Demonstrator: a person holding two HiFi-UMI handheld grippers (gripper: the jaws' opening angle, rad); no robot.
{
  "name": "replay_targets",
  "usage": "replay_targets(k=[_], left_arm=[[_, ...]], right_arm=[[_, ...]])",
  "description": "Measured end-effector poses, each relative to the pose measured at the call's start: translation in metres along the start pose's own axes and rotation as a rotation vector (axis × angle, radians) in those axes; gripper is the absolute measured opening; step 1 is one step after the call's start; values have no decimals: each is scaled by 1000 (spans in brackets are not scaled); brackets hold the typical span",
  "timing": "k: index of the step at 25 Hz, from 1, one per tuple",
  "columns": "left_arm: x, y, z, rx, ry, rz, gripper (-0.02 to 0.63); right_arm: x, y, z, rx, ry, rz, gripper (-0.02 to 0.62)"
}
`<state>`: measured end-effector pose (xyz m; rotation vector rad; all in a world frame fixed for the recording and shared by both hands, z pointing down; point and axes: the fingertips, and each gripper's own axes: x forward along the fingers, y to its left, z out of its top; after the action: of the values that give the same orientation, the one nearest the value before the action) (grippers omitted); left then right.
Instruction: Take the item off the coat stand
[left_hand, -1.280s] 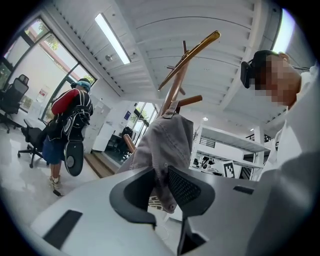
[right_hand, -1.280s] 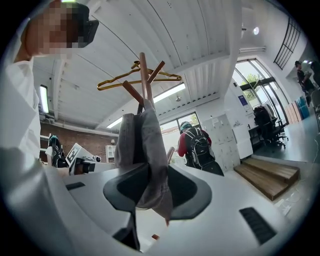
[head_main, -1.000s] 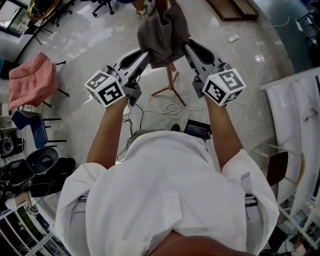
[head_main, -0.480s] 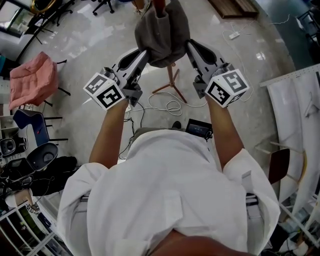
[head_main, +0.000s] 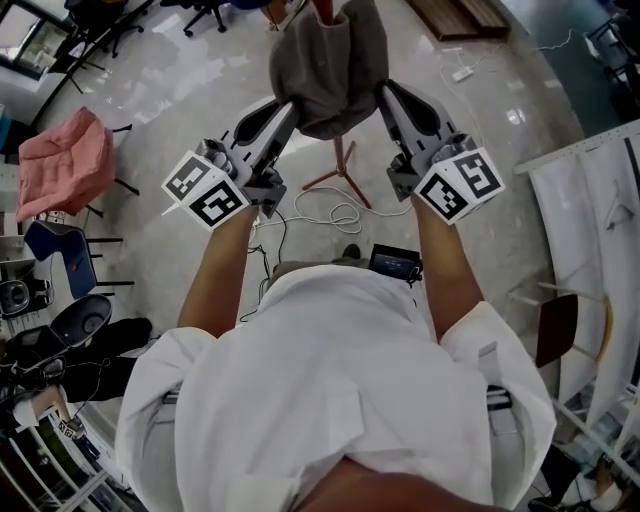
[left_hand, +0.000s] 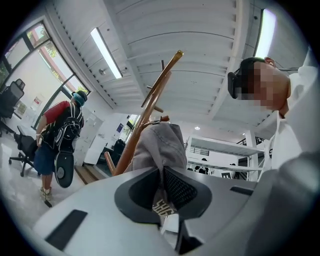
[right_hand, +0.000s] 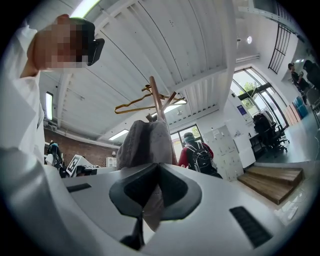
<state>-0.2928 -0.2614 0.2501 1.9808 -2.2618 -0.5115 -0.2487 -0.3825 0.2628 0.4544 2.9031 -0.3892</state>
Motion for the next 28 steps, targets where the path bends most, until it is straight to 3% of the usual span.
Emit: replay_targets(k=[7,13,23,28], left_arm=[[-17,-32,10,61,-32,-19,46],[-53,-56,-1,153,-13,-5,46],[-141,-88,-30,176,32,51,46],[-206,-84,-48,196,71,83,46]], right_arm=[[-23,35,21,-53,-40,-1,28],[-52,84,13,-142,-54,-49,28],[-90,173,-34,-181,-25,-159,28],[-91,224,-82,-158,35,-173,28]])
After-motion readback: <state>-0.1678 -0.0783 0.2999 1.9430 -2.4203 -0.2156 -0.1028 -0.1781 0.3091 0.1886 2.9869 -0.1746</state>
